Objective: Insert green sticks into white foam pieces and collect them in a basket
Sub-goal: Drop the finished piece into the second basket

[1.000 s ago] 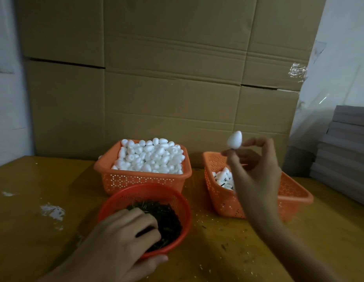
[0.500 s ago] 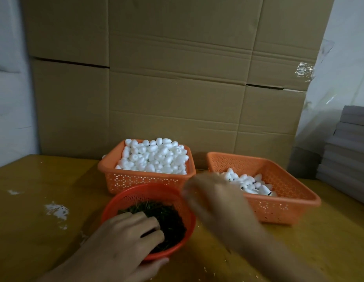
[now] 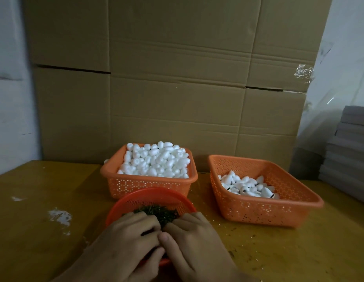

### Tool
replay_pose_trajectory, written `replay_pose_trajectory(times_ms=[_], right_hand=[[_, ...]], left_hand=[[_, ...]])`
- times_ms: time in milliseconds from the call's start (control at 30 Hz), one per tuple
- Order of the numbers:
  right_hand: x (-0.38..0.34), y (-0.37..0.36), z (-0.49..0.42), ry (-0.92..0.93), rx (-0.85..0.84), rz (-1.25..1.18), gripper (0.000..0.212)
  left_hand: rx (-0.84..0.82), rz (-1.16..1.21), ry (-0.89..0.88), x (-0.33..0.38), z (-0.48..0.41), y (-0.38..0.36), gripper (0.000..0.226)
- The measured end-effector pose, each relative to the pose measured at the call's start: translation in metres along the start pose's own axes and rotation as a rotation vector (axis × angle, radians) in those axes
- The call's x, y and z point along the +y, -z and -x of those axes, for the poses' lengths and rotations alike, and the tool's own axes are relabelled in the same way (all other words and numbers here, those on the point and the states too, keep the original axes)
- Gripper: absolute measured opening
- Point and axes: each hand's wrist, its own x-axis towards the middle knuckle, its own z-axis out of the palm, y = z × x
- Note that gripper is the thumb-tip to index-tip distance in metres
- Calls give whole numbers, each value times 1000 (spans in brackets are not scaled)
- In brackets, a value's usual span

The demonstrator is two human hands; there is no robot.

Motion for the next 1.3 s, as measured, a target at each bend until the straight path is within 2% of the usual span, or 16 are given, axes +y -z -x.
replay_pose_trajectory(times_ms=[100, 200, 300, 400, 500, 567, 767, 833, 900, 1000, 1133, 1233, 1300], right_hand=[[-4, 0, -1, 28, 11, 21, 54], [-5, 1, 1, 13, 8, 27, 54], [-5, 3, 1, 7, -53, 26, 56], [-6, 1, 2, 12, -32, 33, 52], [-5, 3, 1, -10, -45, 17, 51], [-5, 5, 0, -12, -72, -22, 53], [-5, 3, 3, -14, -42, -26, 51], [-4, 3, 4, -16, -45, -26, 52], [-5, 3, 4, -22, -48, -23, 52], [-6, 3, 4, -28, -50, -20, 52], [-6, 4, 3, -41, -73, -46, 53], [-6, 6, 4, -47, -75, -59, 53], [-6, 8, 5, -53, -86, -46, 54]], left_hand=[[-18, 104, 59, -15, 3, -10, 27], [103, 194, 130, -25, -12, -12, 19], [192, 112, 267, -47, -38, -17, 19], [12, -103, 413, -79, -76, -17, 36], [-286, -30, 533, -106, -110, -20, 44], [-401, 34, 566, -118, -125, -23, 43], [-596, 58, 615, -139, -146, -25, 22], [-605, 60, 634, -139, -147, -25, 22], [-534, -1, 622, -137, -147, -28, 22], [-303, -46, 569, -138, -143, -31, 21], [-10, 64, 561, -140, -131, -20, 34], [161, 142, 501, -130, -121, -6, 23], [181, 190, 474, -117, -114, 5, 12]])
